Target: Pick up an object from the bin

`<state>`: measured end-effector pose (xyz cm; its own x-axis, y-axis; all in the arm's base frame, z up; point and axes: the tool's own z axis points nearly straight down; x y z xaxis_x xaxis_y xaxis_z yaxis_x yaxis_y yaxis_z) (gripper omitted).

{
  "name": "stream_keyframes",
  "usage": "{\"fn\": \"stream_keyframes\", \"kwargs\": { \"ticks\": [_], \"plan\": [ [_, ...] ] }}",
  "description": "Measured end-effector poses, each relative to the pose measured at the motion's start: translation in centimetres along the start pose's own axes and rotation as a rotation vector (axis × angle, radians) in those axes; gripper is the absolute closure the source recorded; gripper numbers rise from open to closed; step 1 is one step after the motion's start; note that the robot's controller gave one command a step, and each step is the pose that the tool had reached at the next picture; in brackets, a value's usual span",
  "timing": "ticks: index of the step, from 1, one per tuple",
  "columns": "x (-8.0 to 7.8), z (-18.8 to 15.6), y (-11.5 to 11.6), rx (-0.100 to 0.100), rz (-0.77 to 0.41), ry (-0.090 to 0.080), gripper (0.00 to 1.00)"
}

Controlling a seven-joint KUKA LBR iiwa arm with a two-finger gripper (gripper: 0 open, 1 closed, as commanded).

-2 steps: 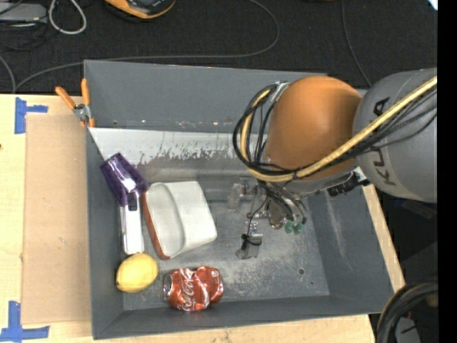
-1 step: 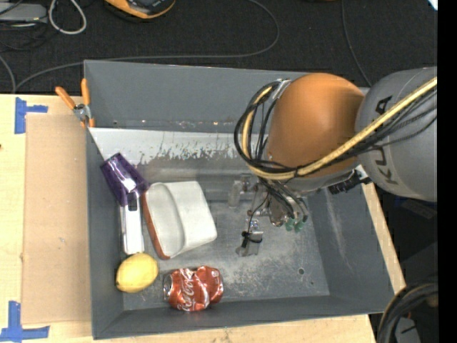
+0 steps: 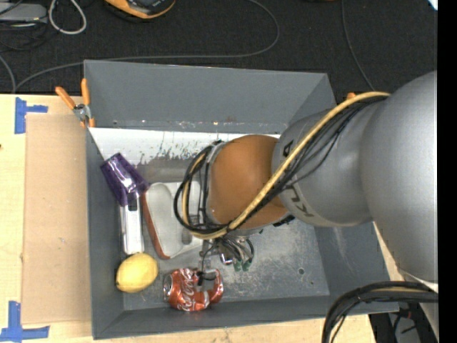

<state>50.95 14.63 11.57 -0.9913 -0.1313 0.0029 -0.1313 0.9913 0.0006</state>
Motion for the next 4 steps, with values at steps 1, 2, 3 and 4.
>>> {"fn": "stream_keyframes", "kwargs": {
  "ticks": [1, 2, 3, 4],
  "plan": [
    [0.7, -3.4, 1.5, 0.001, 0.045, -0.006, 0.0],
    [1.7, 1.7, 0.1, -0.001, -0.086, 0.01, 0.0],
    [2.7, 4.7, -1.8, -0.001, 0.098, -0.005, 0.0],
    [2.6, 4.4, -1.9, -0.003, 0.027, 0.004, 1.0]
  ]
}}
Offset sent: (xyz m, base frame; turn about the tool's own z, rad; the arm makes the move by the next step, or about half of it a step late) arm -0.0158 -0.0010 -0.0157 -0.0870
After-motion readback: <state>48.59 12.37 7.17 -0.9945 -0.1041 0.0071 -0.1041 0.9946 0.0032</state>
